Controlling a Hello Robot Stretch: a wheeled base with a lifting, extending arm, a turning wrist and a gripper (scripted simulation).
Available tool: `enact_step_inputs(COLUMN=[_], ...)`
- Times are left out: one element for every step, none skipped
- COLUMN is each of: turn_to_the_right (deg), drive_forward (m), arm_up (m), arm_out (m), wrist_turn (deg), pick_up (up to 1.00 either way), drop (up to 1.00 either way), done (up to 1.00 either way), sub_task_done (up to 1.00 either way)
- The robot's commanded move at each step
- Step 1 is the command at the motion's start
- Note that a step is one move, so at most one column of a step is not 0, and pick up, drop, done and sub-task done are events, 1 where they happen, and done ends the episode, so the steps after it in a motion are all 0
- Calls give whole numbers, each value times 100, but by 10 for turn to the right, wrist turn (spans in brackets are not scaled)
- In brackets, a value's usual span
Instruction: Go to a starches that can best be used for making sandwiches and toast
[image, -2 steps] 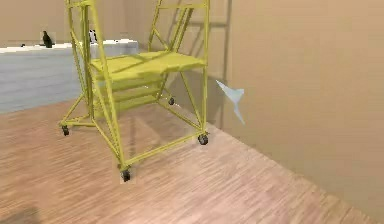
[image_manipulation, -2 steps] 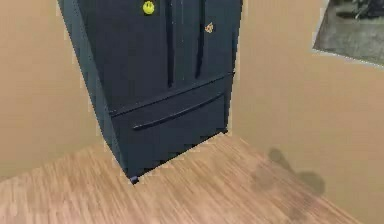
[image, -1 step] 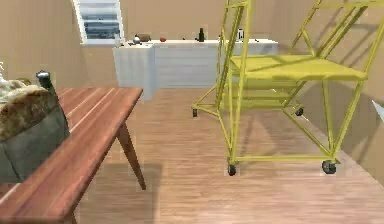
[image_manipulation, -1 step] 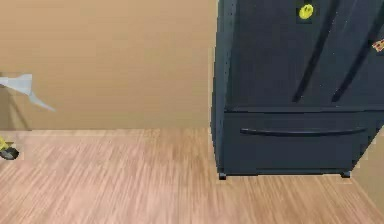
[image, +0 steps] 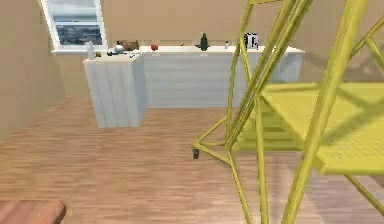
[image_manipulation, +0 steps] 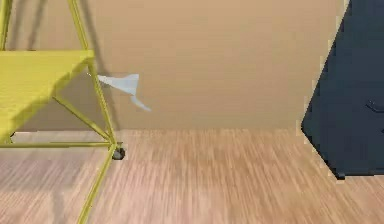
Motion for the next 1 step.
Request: enact_step_inputs(turn_to_the_right=[0], drive_forward=[80], arm_up=[0], arm_out=[0], wrist_turn=[0], pick_up=[0], drop=[0], done=[0], sub_task_done=[0])
